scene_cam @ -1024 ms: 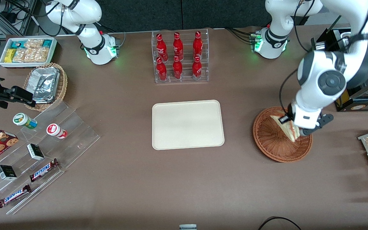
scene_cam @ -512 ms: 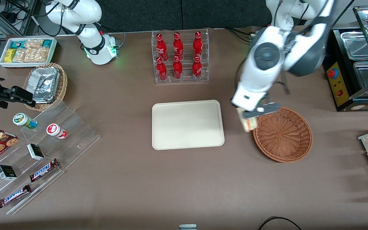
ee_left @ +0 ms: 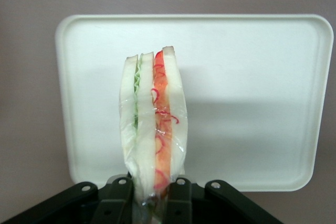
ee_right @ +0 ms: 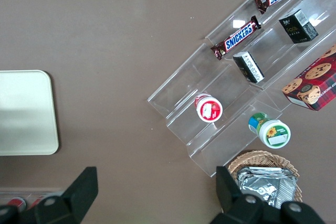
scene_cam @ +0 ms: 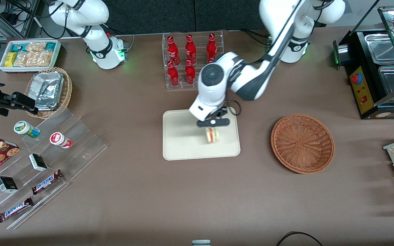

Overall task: Place sandwich from basket to tray
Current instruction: 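Lift the sandwich and carry it over the cream tray, then lower the sandwich onto the tray and open the left gripper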

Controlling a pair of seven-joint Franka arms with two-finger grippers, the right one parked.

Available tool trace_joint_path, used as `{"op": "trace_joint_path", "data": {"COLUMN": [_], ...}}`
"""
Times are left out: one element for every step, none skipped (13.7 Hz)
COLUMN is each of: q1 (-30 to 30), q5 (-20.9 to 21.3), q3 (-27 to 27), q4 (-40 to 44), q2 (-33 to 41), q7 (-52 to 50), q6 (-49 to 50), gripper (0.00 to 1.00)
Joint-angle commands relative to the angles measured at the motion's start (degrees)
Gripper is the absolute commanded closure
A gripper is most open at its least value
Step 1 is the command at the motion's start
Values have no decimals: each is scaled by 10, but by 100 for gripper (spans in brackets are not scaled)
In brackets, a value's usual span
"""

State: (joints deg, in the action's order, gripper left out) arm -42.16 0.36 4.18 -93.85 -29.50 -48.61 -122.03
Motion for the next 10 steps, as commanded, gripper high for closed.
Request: {"op": "trace_joint_path", "data": {"q1": [-22,-28,-30,-31,-31,-33,-33,-33,-33,-35], "q5": [10,14,16,16,18,32,44,45,46,45], "q3": [-9,-10,-10,-10,-10,-10,-9,-9,-9,-9], "q4": [56,57,55,55,55,54,53,52,52,51], "q2": [-63,-74,-79,-85,-90,-93,-95,-98,-102,-104], "q7": [-12,-12,-11,-11,-11,-11,-12,-12,-12,-12], "q6": [-27,-46,-64,-73,-76,-77,-79,-83,-87,-87], "gripper": [100,100,100,100,100,100,100,100,100,100]}}
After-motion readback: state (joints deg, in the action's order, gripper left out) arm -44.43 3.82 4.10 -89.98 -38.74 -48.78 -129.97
